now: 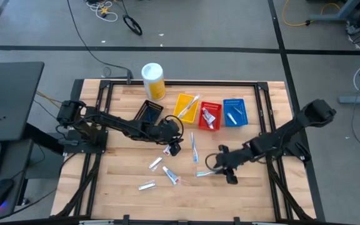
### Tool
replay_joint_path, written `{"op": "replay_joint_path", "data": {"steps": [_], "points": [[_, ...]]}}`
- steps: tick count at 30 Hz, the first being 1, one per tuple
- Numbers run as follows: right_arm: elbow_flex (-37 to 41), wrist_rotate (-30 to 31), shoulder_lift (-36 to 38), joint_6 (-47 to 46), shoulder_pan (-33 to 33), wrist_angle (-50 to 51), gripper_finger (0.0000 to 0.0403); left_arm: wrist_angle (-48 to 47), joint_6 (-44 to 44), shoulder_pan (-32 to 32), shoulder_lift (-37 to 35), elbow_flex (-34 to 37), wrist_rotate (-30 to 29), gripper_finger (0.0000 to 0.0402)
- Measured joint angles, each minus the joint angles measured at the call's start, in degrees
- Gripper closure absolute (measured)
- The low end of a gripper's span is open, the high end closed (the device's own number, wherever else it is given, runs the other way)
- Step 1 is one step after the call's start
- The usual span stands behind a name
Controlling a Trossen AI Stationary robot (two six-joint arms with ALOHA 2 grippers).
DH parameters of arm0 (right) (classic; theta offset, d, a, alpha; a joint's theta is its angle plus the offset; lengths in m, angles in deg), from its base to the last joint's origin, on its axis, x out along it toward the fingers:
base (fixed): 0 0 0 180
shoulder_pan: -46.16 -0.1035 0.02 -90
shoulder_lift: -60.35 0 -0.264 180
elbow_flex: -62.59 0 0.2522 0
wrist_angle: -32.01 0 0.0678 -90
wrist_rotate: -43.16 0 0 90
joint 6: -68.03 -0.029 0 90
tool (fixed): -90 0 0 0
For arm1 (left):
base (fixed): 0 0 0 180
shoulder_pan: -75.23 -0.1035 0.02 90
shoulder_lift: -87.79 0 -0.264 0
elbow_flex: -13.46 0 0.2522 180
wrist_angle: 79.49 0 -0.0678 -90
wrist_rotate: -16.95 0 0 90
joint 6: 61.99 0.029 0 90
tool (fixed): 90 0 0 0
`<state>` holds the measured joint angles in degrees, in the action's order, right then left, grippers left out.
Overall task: Pick & Place Travel size toiletries
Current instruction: Put the green toothbrush into the yellow bin
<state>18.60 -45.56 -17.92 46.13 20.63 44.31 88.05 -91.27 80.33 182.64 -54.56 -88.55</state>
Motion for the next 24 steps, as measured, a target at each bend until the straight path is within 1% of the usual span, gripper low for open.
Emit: {"op": "replay_joint_path", "data": {"steps": [4,9,12,18,21,24], "points": [[0.0,0.2,-4.14,-1.65,-2.45,-0.11,0.0266,-0.16,0.07,-0.02,0.0,0.0,-0.09,0.0248],[-0.09,2.11,-9.05,-1.49,-2.96,-0.16,0.0271,-0.13,0.0,-0.02,0.0,0.0,-0.07,0.0248],[-0.31,3.17,-10.78,2.13,-2.99,-1.1,0.0295,-0.16,0.03,-0.02,0.0,0.0,0.09,0.0248],[-0.43,5.81,-11.23,9.16,-2.55,-1.31,0.038,-0.11,1.59,-0.02,0.0,0.0,0.67,0.0248],[-1.52,6.29,-10.79,11.94,-1.89,-0.24,0.0383,-0.07,1.71,-0.02,0.0,0.0,3.08,0.0248],[-3.61,8.27,-9.71,16.02,-1.4,0.19,0.0383,-0.07,2.6,-0.01,0.0,0.0,5.43,0.0248]]}}
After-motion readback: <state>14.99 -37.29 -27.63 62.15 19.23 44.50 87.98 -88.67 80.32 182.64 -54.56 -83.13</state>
